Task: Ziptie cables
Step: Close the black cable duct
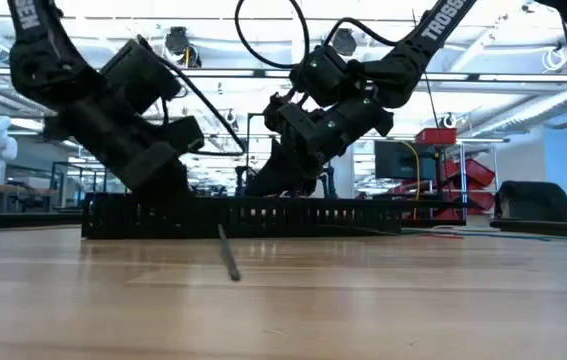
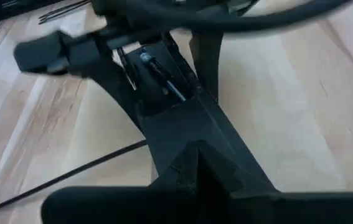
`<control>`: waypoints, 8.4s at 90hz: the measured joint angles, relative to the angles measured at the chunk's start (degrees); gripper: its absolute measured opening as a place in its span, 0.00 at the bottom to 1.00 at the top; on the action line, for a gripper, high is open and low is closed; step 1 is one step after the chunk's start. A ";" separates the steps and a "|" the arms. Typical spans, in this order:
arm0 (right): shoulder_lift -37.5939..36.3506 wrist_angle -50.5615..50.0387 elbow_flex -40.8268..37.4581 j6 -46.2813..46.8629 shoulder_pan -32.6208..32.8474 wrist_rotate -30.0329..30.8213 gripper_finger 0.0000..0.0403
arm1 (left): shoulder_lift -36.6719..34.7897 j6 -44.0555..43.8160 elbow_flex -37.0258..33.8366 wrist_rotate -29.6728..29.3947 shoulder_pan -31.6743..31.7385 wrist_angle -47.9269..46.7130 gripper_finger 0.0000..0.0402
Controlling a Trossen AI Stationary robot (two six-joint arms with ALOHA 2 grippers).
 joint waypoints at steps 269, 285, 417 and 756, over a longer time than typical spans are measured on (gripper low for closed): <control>-0.95 -13.92 11.30 -1.52 5.42 3.45 0.00 | 3.15 -0.32 -0.09 -4.42 -2.11 1.90 0.62; -0.53 -19.37 11.23 -4.35 5.01 9.64 0.00 | 3.17 -0.08 -0.09 -4.26 -2.01 1.92 0.62; 2.17 -29.72 17.25 -10.70 1.78 4.94 0.00 | 3.15 -0.08 -0.02 -2.46 -1.04 1.56 0.62; -0.13 -15.56 17.31 -5.66 4.76 0.12 0.00 | -13.76 0.13 0.79 -10.94 -8.60 -21.52 0.77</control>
